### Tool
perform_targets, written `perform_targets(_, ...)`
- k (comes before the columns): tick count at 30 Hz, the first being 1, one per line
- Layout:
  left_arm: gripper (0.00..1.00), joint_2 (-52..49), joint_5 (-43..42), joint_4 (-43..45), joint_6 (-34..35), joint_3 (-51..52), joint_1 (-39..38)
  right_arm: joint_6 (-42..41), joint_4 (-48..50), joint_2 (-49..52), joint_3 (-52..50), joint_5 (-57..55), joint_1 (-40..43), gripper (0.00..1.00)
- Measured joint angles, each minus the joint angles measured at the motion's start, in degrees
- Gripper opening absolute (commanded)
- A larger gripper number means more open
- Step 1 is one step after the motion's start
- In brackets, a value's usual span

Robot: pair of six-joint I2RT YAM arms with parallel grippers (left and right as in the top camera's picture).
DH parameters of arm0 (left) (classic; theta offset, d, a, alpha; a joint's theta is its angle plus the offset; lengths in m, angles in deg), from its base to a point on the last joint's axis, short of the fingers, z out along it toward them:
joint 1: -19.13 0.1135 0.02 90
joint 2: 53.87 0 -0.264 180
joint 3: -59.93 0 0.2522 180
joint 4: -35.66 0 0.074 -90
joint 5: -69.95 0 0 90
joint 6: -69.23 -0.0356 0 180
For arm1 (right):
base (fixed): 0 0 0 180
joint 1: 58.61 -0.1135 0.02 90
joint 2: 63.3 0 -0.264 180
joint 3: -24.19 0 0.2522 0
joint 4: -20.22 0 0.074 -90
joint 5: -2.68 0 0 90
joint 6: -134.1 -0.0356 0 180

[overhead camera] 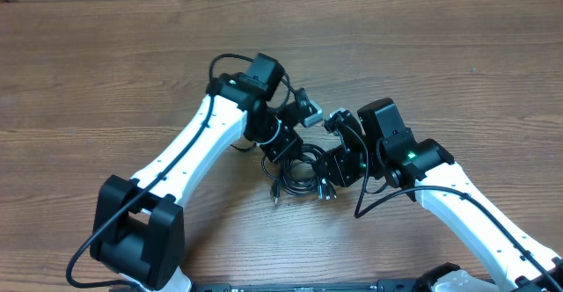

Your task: Untangle cables

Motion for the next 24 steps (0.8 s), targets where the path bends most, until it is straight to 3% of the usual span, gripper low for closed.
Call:
perform_targets(9,0.04,0.0,-11.7,-0.1,6.7,0.0,4.5,0.3,3.3,0.0,0.5,0.0,0.0,0.38)
perform_targets(20,0.04,0.0,-21.5,-0.3,7.8,0.0,4.9,0.5,3.3,-1.2,1.1,0.6,0.0,0.35)
perform_targets(24,0.04,0.0,-24.0,-0.3,7.8,0.0,4.9,1.0,3.3,-1.2,1.1,1.2,0.0,0.17)
